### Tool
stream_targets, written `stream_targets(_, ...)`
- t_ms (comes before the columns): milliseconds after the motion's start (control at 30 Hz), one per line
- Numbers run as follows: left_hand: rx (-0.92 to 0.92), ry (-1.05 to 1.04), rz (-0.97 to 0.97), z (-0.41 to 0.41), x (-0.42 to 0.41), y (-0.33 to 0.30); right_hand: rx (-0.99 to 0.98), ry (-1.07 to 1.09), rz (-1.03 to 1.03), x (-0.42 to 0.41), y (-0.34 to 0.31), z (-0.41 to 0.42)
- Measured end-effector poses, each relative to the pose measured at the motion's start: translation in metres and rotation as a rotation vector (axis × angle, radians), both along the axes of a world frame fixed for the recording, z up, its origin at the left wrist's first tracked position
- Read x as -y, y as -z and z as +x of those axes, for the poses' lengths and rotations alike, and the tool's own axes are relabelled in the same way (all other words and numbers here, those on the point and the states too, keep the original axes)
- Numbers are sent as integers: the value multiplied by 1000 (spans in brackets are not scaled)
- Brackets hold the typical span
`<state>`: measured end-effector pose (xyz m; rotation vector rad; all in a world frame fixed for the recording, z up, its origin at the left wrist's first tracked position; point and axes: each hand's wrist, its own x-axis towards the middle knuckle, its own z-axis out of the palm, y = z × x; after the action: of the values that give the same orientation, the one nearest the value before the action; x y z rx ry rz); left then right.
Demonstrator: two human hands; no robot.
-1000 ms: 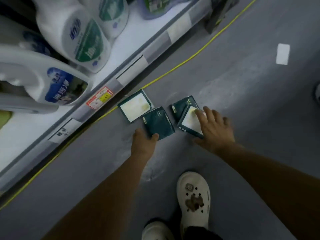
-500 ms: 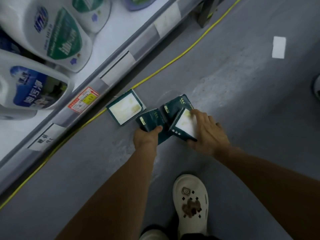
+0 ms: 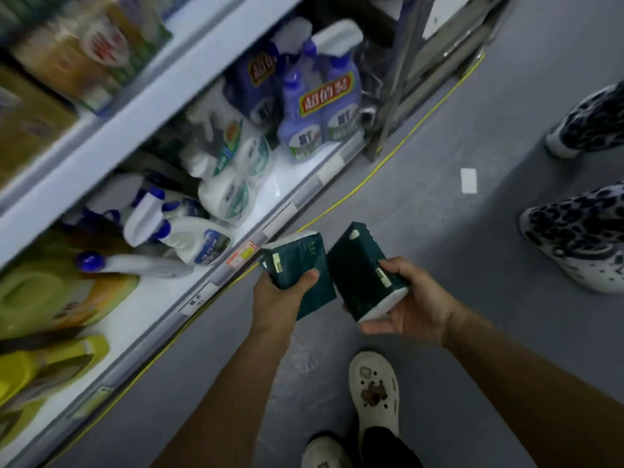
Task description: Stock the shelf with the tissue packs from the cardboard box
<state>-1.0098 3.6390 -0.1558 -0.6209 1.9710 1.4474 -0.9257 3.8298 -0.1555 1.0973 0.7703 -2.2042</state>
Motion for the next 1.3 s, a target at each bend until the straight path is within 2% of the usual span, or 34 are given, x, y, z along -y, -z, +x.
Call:
stream_targets(200,-252,59,44,-11,0,-134,-219,-82,-21,4,-139,-19)
stream_targets(300,-350,100,9,-10,2,-199,-317,-184,79,10,-206,-24)
stream_targets(433,-477,219,-35,2,12,-279,-288,-317,282,23,-295,-29)
stream_targets(500,-528,232,-31,9,20,-316,-278,-264,344,31,-335,-28)
stream_targets(667,-565,49,61,3,54,-416,-302,-94,435,36,-422,-24)
stream_targets(767,-657,86,-23,-1,75,-474,-383,6,455,36,-476,-20)
stream_targets(833,-733,176,-39,-2,87,-504,-452,52,470,37,-510,-19)
stream_targets(967,-796,363,54,0,96,-553,-601,78,488,39,-564,-25)
stream_targets(1100,-892,499,-99,-8,88,-597,-705,12,543,39,-608,-45)
stream_targets(1200,-924,467,-162,-23,81,-618,-764,19,519,33,-631,-67)
stream_targets(1300,-911,405,-37,-36,68,-643,-837,2,479,21,-654,-89)
